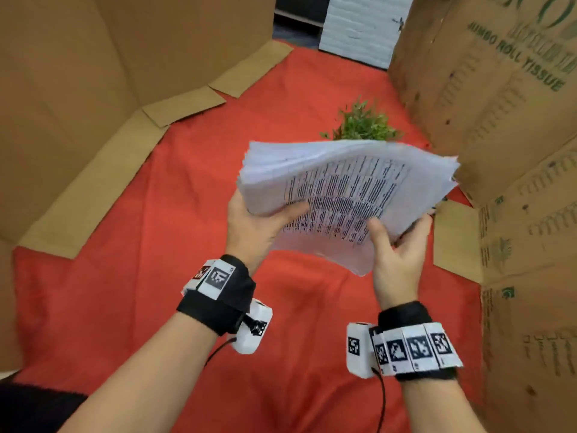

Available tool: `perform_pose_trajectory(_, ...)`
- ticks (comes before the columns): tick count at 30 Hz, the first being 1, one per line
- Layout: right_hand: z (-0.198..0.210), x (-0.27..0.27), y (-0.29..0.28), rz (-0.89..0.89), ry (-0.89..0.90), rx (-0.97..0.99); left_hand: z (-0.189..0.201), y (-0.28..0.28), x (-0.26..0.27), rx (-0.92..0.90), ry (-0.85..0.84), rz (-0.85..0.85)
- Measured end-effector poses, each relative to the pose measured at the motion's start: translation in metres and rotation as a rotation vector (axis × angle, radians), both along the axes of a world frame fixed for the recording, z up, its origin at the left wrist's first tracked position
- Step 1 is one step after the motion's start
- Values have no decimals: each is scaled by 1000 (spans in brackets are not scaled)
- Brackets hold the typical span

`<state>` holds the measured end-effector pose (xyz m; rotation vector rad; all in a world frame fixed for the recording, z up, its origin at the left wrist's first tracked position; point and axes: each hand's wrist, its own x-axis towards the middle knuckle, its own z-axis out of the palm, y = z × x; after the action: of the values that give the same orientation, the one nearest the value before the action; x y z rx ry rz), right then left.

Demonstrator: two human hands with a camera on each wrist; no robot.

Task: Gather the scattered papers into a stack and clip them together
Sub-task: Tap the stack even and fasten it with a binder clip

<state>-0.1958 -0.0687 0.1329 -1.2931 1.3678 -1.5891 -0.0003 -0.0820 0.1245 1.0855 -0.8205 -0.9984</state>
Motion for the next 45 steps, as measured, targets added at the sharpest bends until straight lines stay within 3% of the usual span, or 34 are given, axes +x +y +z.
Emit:
perform_pose_trajectory(5, -47, 8, -10, 40, 86, 201, -30, -2, 18, 71, -129, -69)
perform_pose_trajectory(12, -67, -13, -7, -36, -42, 359, -26, -22, 16, 144, 94, -43)
perform_pose_trajectory(14, -80, -17, 10, -66, -227, 477, -28, -21, 25, 130, 291, -41)
perform_pose_trajectory(17, -90, -11, 23, 114, -634, 520, -38, -13, 36, 153, 601, -232)
perform_pose_trajectory(19, -77, -6, 17, 204, -707, 496, -51, -8, 41, 272, 659, -316)
perform_pose_trajectory(21, -56, -10, 3, 209, -585, 484, -59, -9, 54, 365, 576, -234)
perform_pose_trajectory(24, -29, -27, -13, 221, -398, 450, -62, -17, 94, 389, 276, -147)
perform_pose_trajectory(26, -20, -35, -15, 241, -323, 459, -51, -24, 112, 364, 72, -288)
perform_pose_trajectory(28, -12, -34, -13, 277, -250, 474, -39, -29, 110, 360, -23, -475)
perform_pose_trajectory(30, -4, -26, -11, 288, -190, 469, -33, -30, 92, 343, -21, -466)
perform_pose_trajectory(34, 0, -4, -8, 115, -54, 274, -29, -20, 51, 216, 88, -115)
perform_pose_trajectory(37, -4, 11, -8, -53, -52, 81, -26, -14, 25, 133, 139, 20)
perform_pose_trajectory(40, -29, 5, -7, -111, -113, 41, -42, -15, 27, 113, 102, 56)
perform_pose_trajectory(45, -93, -32, -13, -7, -28, 270, -89, -15, 40, 277, -38, -85)
